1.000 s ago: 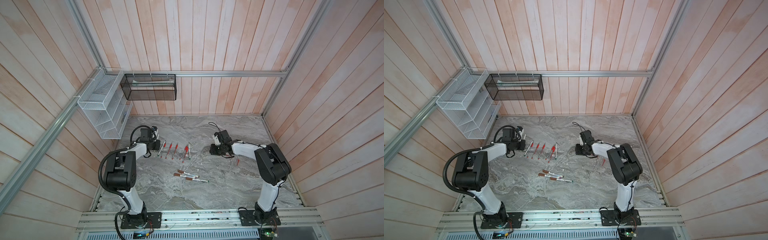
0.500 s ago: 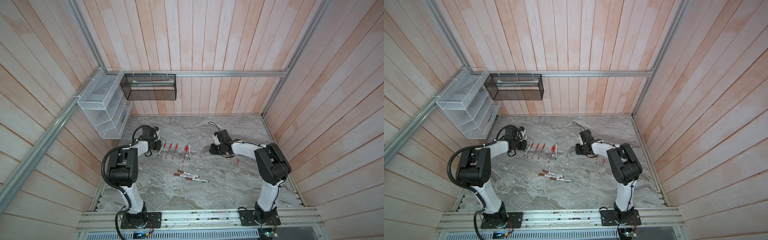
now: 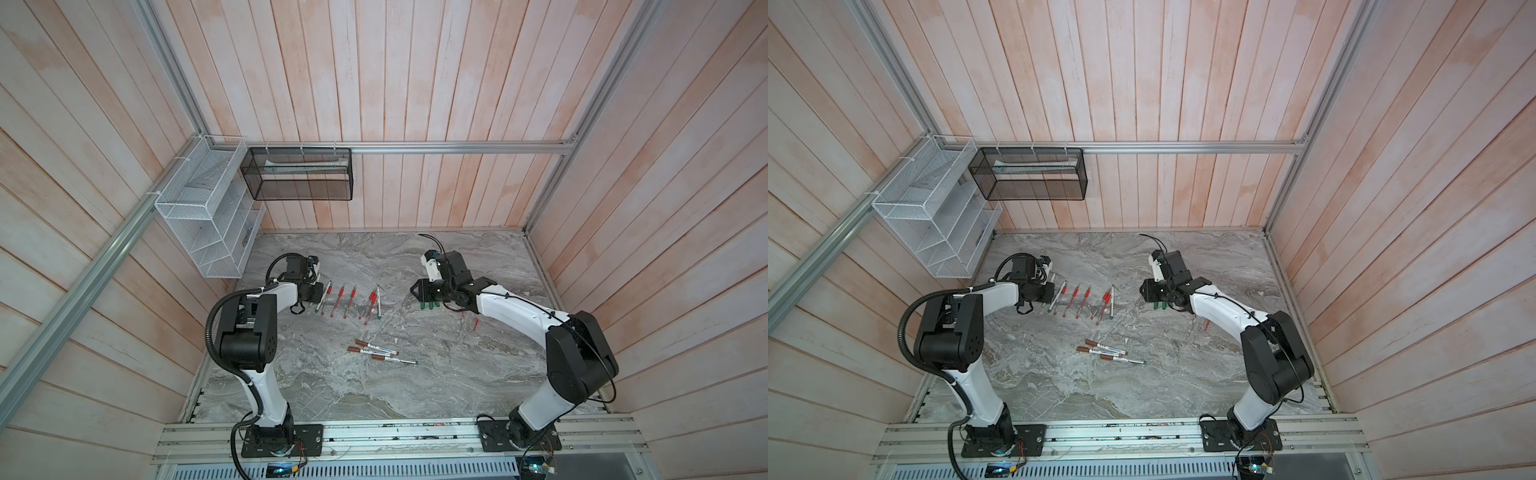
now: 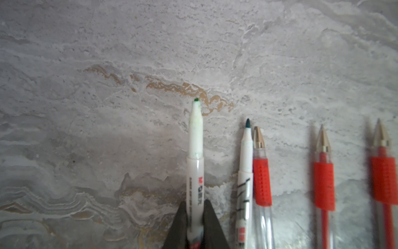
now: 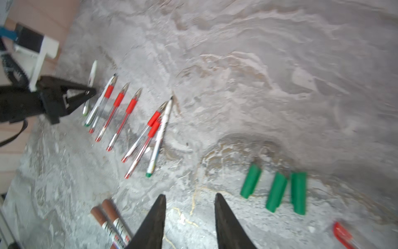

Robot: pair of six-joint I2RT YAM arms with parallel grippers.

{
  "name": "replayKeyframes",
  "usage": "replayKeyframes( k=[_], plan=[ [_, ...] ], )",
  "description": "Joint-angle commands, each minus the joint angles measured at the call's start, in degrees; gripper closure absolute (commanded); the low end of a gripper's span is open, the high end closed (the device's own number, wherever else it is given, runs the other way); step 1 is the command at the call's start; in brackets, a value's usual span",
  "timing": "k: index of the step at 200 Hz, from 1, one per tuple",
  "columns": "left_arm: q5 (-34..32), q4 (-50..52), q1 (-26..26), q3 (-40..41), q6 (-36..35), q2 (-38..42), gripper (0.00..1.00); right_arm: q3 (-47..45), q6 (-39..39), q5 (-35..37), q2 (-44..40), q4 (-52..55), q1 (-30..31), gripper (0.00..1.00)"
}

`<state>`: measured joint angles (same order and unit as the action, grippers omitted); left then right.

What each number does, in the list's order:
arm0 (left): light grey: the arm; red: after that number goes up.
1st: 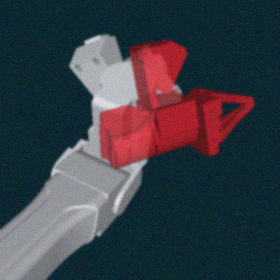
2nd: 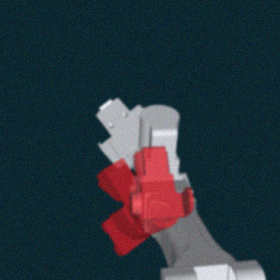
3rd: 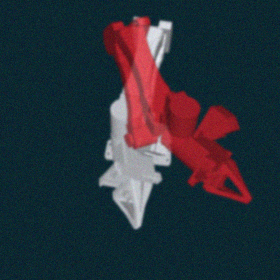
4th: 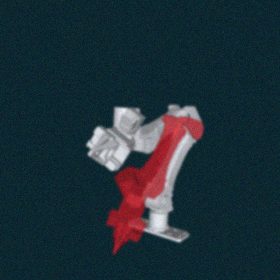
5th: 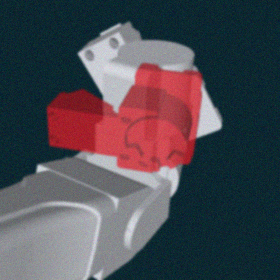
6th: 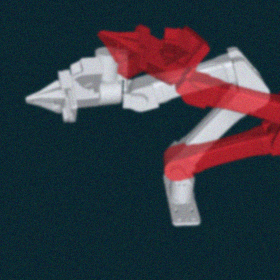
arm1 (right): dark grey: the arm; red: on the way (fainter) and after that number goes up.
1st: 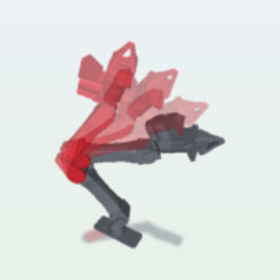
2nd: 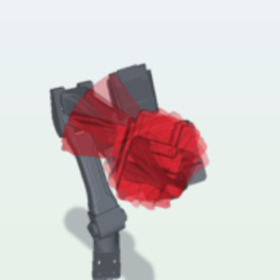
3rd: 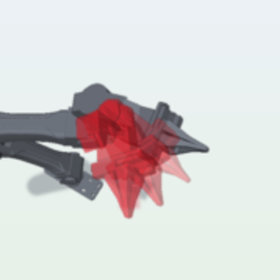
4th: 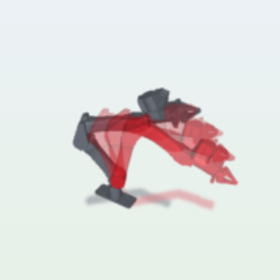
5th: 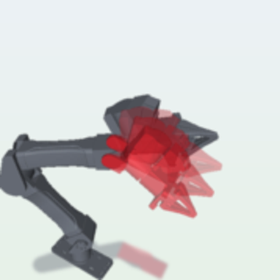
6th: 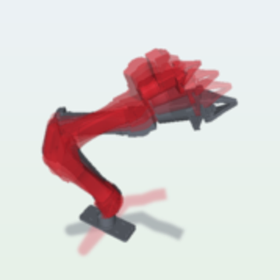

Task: Remove pen caps from pens
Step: Place the pen at the top-left of the table, then pick up the pen from the center of the table.

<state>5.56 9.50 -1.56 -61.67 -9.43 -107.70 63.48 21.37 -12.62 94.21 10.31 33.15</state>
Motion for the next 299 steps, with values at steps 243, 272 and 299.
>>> replayKeyframes(
  k=[243, 272, 299],
  plan=[
    [21.6, -13.3, 9.1, 17.4, 10.2, 33.0, 0.12, 17.0, -23.8, 2.9, 22.3, 15.0, 23.1, 0.61],
    [22.1, -12.7, 9.7, 17.1, 11.0, 33.4, 0.11, 19.7, -24.2, 2.6, 24.6, 17.1, 23.0, 0.62],
    [22.5, -13.9, 10.0, 17.8, 11.0, 33.3, 0.11, 20.1, -24.9, 2.7, 26.1, 16.7, 23.1, 0.63]
  ],
)
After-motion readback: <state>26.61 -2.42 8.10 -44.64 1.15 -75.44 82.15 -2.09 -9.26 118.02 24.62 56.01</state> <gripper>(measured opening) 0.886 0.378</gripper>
